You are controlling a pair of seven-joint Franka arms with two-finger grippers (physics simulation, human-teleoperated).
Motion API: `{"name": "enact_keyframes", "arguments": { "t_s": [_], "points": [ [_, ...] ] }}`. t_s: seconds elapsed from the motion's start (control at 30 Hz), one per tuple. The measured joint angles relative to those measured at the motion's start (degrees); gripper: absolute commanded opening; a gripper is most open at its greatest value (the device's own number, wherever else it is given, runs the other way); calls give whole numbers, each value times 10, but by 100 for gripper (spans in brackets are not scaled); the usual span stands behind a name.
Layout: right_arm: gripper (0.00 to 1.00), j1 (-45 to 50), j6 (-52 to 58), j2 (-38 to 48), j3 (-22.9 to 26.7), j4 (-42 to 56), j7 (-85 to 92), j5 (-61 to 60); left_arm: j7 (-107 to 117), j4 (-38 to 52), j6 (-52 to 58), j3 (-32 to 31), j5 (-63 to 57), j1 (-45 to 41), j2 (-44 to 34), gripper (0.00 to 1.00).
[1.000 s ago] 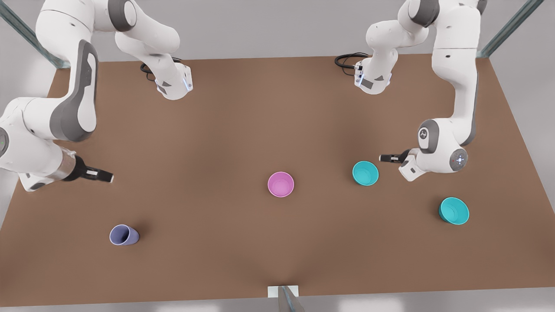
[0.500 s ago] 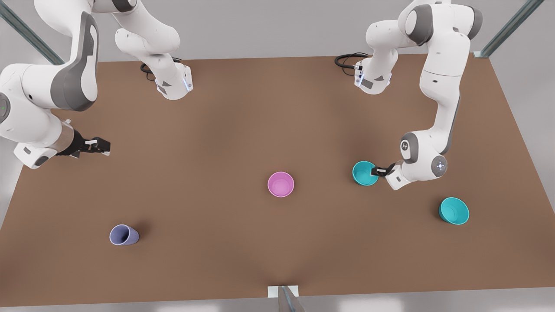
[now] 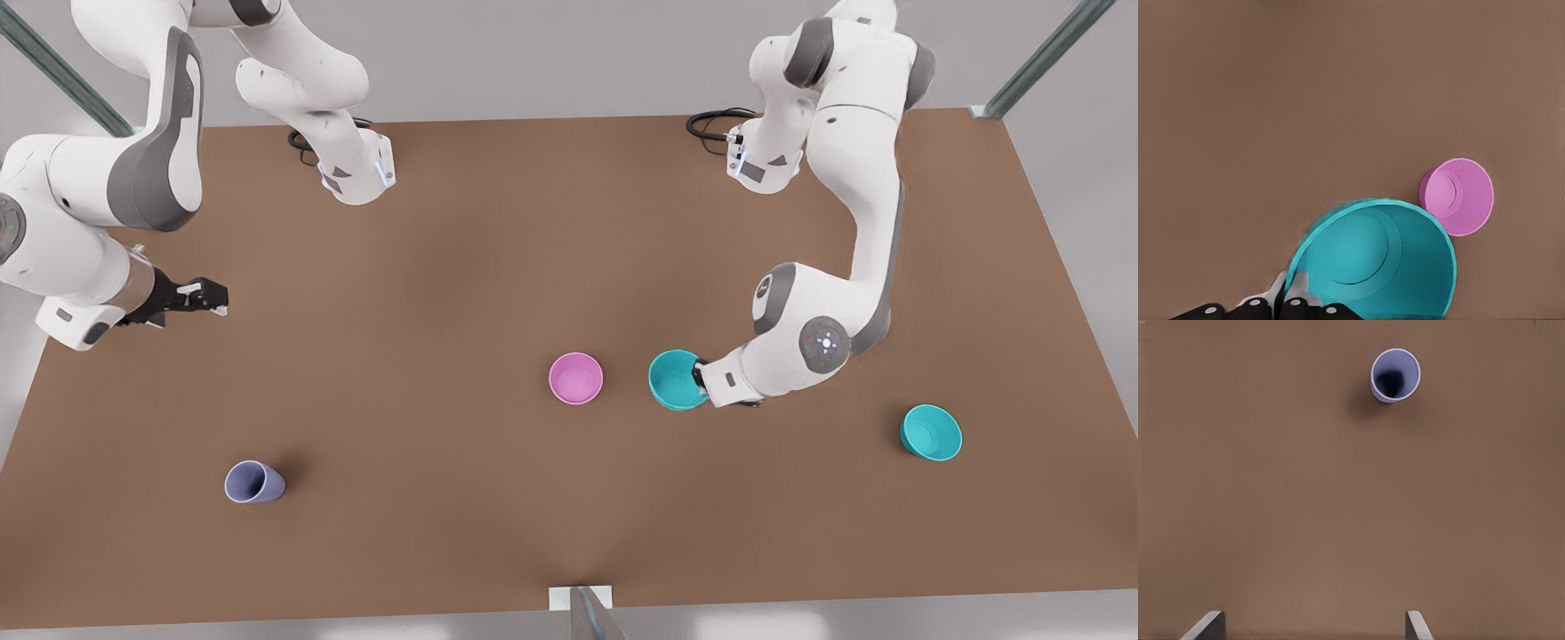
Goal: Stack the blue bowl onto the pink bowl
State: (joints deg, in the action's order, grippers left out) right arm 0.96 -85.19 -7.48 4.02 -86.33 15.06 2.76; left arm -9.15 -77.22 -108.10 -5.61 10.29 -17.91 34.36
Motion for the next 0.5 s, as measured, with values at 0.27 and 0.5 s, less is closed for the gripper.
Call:
{"name": "enact_keyframes", "arguments": {
  "t_s": [0.27, 0.5],
  "points": [
    [100, 0, -1, -3, 0, 0, 18, 0, 157, 56, 54, -10, -8, -96, 78, 21],
    [100, 0, -1, -4, 0, -2, 28, -1, 270, 93, 2, -10, -8, -105, 129, 21]
  ]
}}
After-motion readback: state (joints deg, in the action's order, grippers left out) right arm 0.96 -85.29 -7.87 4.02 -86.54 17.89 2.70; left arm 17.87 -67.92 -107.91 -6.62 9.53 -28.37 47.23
